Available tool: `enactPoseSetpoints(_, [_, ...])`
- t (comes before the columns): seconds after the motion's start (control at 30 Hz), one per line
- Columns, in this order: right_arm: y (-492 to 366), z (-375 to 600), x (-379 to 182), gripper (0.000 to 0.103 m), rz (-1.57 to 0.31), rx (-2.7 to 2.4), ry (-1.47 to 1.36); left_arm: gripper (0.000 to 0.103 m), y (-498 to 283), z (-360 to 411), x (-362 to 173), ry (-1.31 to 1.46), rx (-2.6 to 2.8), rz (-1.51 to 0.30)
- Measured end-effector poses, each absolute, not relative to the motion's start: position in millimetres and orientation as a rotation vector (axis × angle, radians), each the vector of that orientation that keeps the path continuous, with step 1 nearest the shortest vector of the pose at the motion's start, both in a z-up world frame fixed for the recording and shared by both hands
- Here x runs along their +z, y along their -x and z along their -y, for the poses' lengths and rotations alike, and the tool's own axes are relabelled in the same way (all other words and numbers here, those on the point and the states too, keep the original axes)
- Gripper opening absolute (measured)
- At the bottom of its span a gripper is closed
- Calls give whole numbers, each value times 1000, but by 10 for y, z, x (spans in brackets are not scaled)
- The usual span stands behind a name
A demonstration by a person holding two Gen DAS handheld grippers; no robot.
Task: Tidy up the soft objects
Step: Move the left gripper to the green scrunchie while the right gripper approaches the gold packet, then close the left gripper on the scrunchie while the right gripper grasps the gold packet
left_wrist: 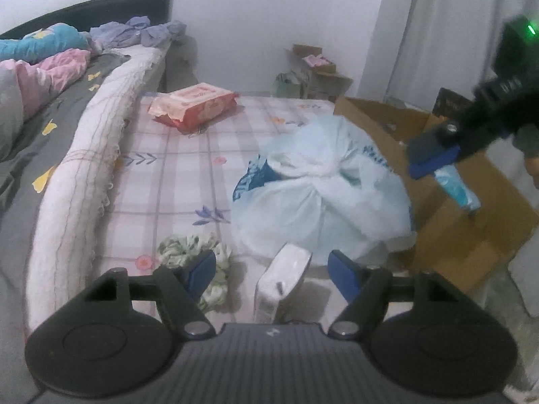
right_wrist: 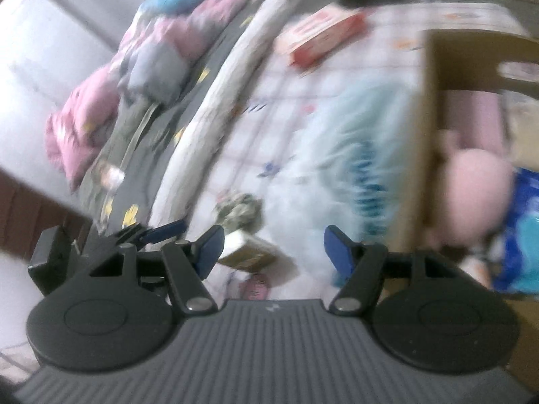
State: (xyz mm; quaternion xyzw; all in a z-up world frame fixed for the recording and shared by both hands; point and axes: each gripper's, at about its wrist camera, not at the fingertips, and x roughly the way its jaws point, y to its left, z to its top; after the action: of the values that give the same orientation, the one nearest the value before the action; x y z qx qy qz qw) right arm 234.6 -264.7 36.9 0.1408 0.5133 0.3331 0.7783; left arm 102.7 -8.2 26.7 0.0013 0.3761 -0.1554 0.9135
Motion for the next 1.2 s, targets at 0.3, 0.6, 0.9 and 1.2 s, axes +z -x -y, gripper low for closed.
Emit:
enactPoseSetpoints(0.3, [-2299, 1850, 114, 66, -1220, 784, -142, 70, -1253, -313, 70, 18, -197, -800])
enactPoseSetpoints(0.6, [-2071, 1521, -97, 75, -1234, 795, 2, 82, -1772, -433, -384, 31, -216, -968])
enactPoseSetpoints(0.9, [-2010, 1253, -273, 80, -1219, 774, 144, 61, -1895, -578, -458, 147, -228, -974])
enactPoseSetpoints(1.2, [-2097, 997, -387, 81, -1182, 753, 196, 36, -1967, -732, -459, 215, -215, -974])
